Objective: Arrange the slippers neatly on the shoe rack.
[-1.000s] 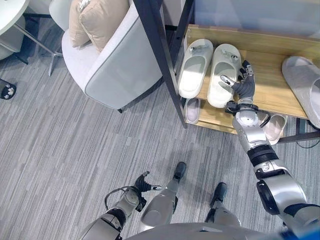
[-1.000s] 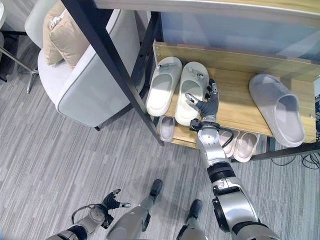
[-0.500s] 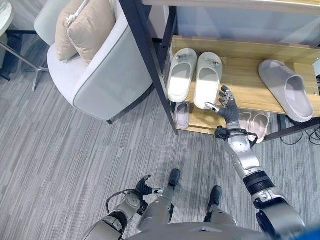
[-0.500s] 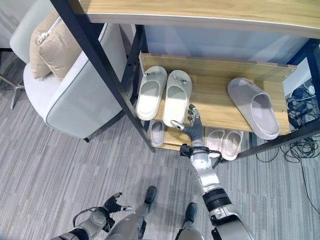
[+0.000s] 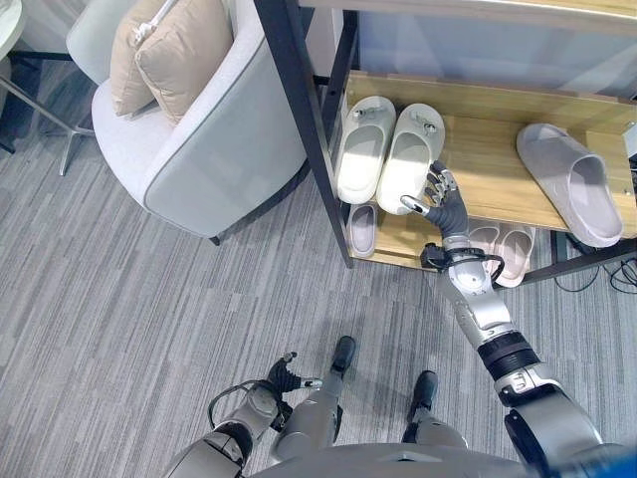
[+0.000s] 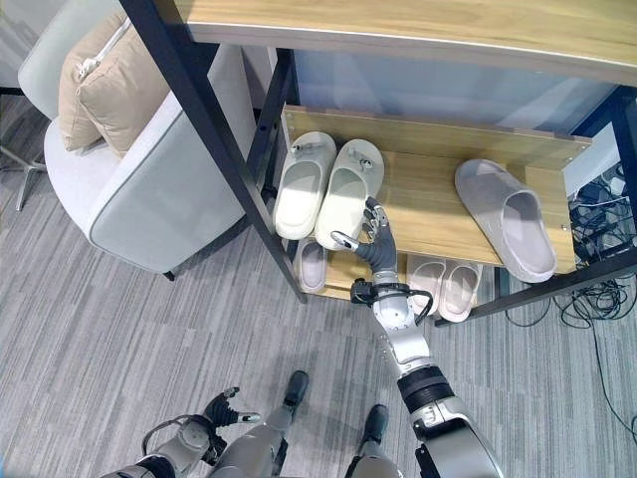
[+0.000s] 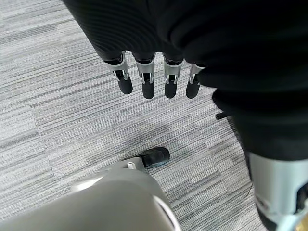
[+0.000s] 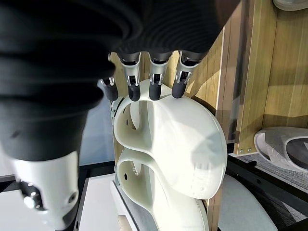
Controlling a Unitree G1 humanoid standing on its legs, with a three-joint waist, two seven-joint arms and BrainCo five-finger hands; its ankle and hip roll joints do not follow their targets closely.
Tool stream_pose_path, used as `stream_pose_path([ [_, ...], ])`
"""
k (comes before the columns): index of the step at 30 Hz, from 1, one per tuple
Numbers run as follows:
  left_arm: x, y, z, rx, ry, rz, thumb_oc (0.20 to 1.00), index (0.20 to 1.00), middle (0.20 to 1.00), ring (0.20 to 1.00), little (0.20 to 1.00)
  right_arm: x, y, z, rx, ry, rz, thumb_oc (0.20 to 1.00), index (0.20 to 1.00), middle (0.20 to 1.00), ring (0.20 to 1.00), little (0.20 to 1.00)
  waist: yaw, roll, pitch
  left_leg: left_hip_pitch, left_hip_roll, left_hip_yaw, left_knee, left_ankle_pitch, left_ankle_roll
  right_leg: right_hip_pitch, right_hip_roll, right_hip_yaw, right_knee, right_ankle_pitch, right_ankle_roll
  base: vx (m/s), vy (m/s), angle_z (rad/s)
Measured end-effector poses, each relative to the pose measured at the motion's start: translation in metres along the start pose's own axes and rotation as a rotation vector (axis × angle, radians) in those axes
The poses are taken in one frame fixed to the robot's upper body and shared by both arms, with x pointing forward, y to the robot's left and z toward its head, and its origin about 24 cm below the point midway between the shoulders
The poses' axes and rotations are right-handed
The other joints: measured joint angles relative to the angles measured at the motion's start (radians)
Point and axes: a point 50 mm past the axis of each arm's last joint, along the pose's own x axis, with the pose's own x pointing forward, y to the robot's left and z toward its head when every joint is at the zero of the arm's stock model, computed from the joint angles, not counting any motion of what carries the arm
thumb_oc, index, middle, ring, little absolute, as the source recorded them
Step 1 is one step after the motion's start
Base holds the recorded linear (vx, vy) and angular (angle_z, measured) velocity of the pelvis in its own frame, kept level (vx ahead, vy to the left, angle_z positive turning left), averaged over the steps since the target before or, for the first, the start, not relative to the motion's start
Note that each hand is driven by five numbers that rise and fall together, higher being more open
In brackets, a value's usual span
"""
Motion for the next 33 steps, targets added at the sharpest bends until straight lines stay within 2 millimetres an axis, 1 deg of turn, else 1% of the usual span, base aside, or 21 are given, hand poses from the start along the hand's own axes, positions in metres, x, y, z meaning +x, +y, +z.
stream_pose_path([
  [3,0.000,0.000,0.000,-0.004,0.000,0.001,1.000,1.000,1.000,1.000,1.000,0.000,-0.004,0.000,-0.015,0.001,0.001,1.000,1.000,1.000,1.000,1.000,-0.002,0.000,0.000,0.003,0.000,0.000,0.000,0.000,0.000,0.004,-0.001,0.000,0.000,0.000,0.000,0.00,0.000,0.00],
  [5,0.000,0.001,-0.001,-0.014,0.007,0.005,1.000,1.000,1.000,1.000,1.000,0.001,-0.013,0.003,-0.061,-0.013,-0.013,1.000,1.000,1.000,1.000,1.000,-0.004,0.000,0.000,0.011,0.000,0.002,0.000,-0.003,-0.004,0.010,-0.003,0.001,0.000,0.000,0.000,0.00,0.000,0.00],
  [7,0.000,0.004,-0.002,-0.033,0.011,0.016,1.000,1.000,1.000,1.000,1.000,0.002,-0.025,0.011,-0.112,-0.050,-0.032,1.000,1.000,1.000,1.000,1.000,-0.005,0.001,0.000,0.016,0.001,0.003,0.000,-0.005,-0.007,0.015,-0.003,0.001,0.000,0.000,0.000,0.02,-0.019,-0.01],
  [9,0.000,0.005,-0.003,-0.024,0.011,0.006,1.000,1.000,1.000,1.000,1.000,0.004,-0.043,0.039,-0.229,-0.165,-0.046,1.000,1.000,1.000,1.000,1.000,-0.006,0.002,-0.001,0.020,0.001,0.006,0.000,-0.005,-0.007,0.017,-0.005,0.009,0.000,0.000,0.000,0.01,-0.017,-0.02],
  [10,0.000,0.004,-0.004,-0.024,0.013,0.005,1.000,1.000,1.000,1.000,1.000,0.005,-0.048,0.045,-0.248,-0.189,-0.055,1.000,1.000,1.000,1.000,1.000,-0.008,0.002,-0.001,0.021,0.001,0.007,0.000,-0.005,-0.007,0.018,-0.005,0.010,0.000,0.000,0.000,0.03,-0.041,-0.06],
  [11,0.000,0.004,-0.004,-0.007,0.011,-0.003,1.000,1.000,1.000,1.000,1.000,0.005,-0.055,0.056,-0.315,-0.235,-0.056,1.000,1.000,1.000,1.000,1.000,-0.015,0.002,-0.001,0.028,0.002,0.011,0.000,-0.005,-0.007,0.022,-0.002,0.017,0.000,0.000,0.000,0.05,-0.056,-0.07],
  [13,-0.001,0.006,-0.005,0.014,0.010,-0.006,1.000,1.000,1.000,1.000,1.000,0.005,-0.073,0.078,-0.481,-0.311,-0.053,1.000,1.000,1.000,1.000,1.000,-0.017,0.001,-0.003,0.042,0.005,0.016,0.000,-0.008,-0.011,0.034,-0.002,0.024,0.000,0.000,0.000,0.03,-0.063,-0.07],
  [14,-0.001,0.012,-0.008,0.017,0.016,-0.006,1.000,1.000,1.000,1.000,1.000,0.004,-0.094,0.093,-0.636,-0.340,-0.068,1.000,1.000,1.000,1.000,1.000,-0.026,-0.001,-0.005,0.043,0.007,0.017,0.000,-0.008,-0.010,0.035,0.000,0.024,0.000,0.000,0.000,0.01,-0.055,-0.08],
  [15,-0.002,0.014,-0.013,0.022,0.029,-0.006,1.000,1.000,1.000,1.000,1.000,0.006,-0.102,0.094,-0.682,-0.336,-0.087,1.000,1.000,1.000,1.000,1.000,-0.034,-0.005,-0.007,0.047,0.009,0.021,0.000,-0.007,-0.009,0.037,0.001,0.027,0.000,0.000,0.000,0.01,-0.059,-0.11],
  [16,-0.003,0.014,-0.016,0.023,0.036,-0.013,1.000,1.000,1.000,1.000,1.000,0.006,-0.112,0.088,-0.734,-0.292,-0.101,1.000,1.000,1.000,1.000,1.000,-0.036,-0.007,-0.011,0.049,0.010,0.026,0.000,-0.007,-0.008,0.037,0.001,0.029,0.000,0.000,0.000,-0.01,-0.025,-0.13],
  [18,-0.005,0.011,-0.020,0.016,0.037,-0.024,1.000,1.000,1.000,1.000,1.000,0.005,-0.123,0.073,-0.796,-0.214,-0.115,1.000,1.000,1.000,1.000,1.000,-0.051,-0.007,-0.014,0.050,0.013,0.030,0.000,-0.007,-0.009,0.035,0.002,0.036,0.000,0.001,-0.001,-0.01,-0.036,-0.11],
  [19,-0.006,0.008,-0.025,0.015,0.054,-0.036,1.000,1.000,1.000,1.000,1.000,0.005,-0.130,0.066,-0.827,-0.166,-0.130,1.000,1.000,1.000,1.000,1.000,-0.056,-0.006,-0.020,0.048,0.013,0.035,0.000,-0.009,-0.011,0.029,0.002,0.045,0.000,0.001,-0.001,-0.01,-0.033,-0.11],
  [23,-0.008,0.005,-0.030,0.014,0.069,-0.055,1.000,1.000,1.000,1.000,1.000,0.002,-0.146,0.050,-0.883,-0.066,-0.191,1.000,1.000,1.000,1.000,1.000,-0.061,0.008,-0.029,0.034,0.015,0.056,0.000,-0.007,-0.006,0.006,0.001,0.059,0.000,0.005,-0.003,0.00,-0.030,-0.14],
  [27,-0.008,0.005,-0.029,0.012,0.065,-0.057,1.000,1.000,1.000,1.000,1.000,0.000,-0.154,0.043,-0.952,-0.010,-0.222,1.000,1.000,1.000,1.000,1.000,-0.060,0.022,-0.037,0.034,0.018,0.061,0.000,-0.008,-0.006,0.002,0.004,0.070,0.000,0.005,-0.004,0.01,-0.026,-0.04],
  [29,-0.007,0.005,-0.028,0.011,0.062,-0.055,1.000,1.000,1.000,1.000,1.000,-0.002,-0.158,0.040,-0.952,0.007,-0.257,1.000,1.000,1.000,1.000,1.000,-0.059,0.023,-0.037,0.034,0.020,0.063,0.000,-0.009,-0.007,0.001,0.005,0.074,-0.001,0.005,-0.004,0.03,-0.034,-0.04],
  [30,-0.006,0.005,-0.026,0.010,0.057,-0.055,1.000,1.000,1.000,1.000,1.000,-0.006,-0.168,0.029,-0.959,0.080,-0.295,1.000,1.000,1.000,1.000,1.000,-0.059,0.024,-0.037,0.033,0.020,0.066,-0.001,-0.011,-0.007,-0.002,0.005,0.078,-0.004,0.005,-0.004,0.03,-0.028,-0.05],
  [31,-0.006,0.005,-0.026,0.010,0.058,-0.054,1.000,1.000,1.000,1.000,1.000,-0.008,-0.171,0.026,-0.964,0.108,-0.305,1.000,1.000,1.000,1.000,1.000,-0.060,0.024,-0.036,0.032,0.019,0.067,-0.001,-0.011,-0.006,-0.003,0.005,0.078,-0.004,0.005,-0.004,0.02,-0.019,-0.09],
  [33,-0.006,0.002,-0.025,0.008,0.059,-0.062,1.000,1.000,1.000,1.000,1.000,-0.008,-0.171,0.024,-0.959,0.114,-0.322,1.000,1.000,1.000,1.000,1.000,-0.064,0.025,-0.036,0.033,0.021,0.074,-0.001,-0.013,-0.004,-0.006,0.006,0.079,-0.004,0.005,-0.004,0.02,-0.025,-0.08],
])
